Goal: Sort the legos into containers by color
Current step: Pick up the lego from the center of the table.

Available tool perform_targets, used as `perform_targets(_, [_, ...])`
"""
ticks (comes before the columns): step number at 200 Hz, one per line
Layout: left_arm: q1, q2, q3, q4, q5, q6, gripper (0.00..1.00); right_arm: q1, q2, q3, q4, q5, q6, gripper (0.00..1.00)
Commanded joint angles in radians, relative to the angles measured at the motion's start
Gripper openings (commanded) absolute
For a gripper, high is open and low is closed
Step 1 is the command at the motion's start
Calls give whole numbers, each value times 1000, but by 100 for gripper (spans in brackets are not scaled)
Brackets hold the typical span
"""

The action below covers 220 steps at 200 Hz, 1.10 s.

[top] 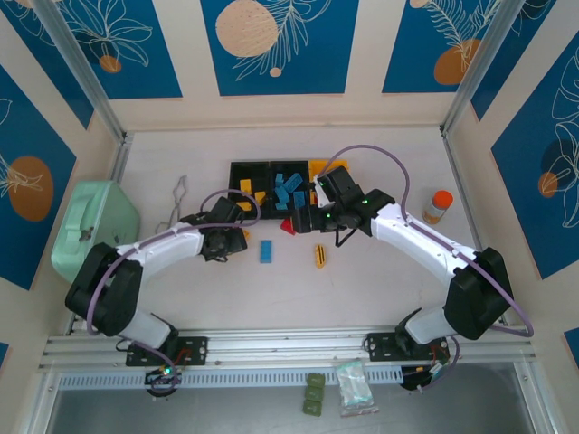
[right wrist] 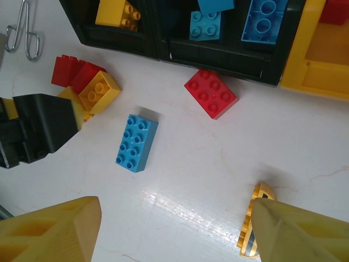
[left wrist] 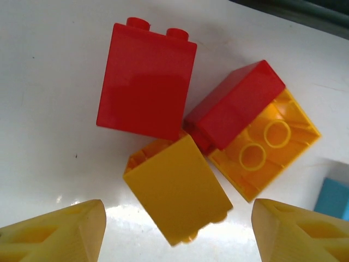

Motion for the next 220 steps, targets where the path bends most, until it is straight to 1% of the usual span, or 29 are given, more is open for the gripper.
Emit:
perform_targets(1, [17,33,20,54,-34,-4,70,2,-6,-13,17,-36,17,72])
perform_targets(21, [23,60,26,54,-43,-3,67,4,0,-13,17,-37,19,72])
perform_targets(58, [27,38,3,43,-40,-4,50,7,3,-18,24,-37,27,72])
perform_targets(71, [27,19,-14,35,-39,-5,48,8,11,-17,29,-40,29,72])
perform_targets(81, [28,0,-26,30,-35,-4,41,10,17,-13,30,-42,28,71])
perform_targets(104, [28,-46,-44,6,-14,1,35,19,31,-3,31,-40,28,71])
perform_targets(137, [27,-133,-36,-48,20,27,32,30,34,0,35,-41,31,71])
perform_targets(163, [27,-172,23,-89,51,63,31,43,24,-12,43,-51,31,71])
perform_targets(182, [27,-148,104,-112,65,93,30,54,13,-25,50,-52,39,71])
perform_targets(220, [31,-26,275,-120,85,140,29,65,-23,-68,70,-50,62,71])
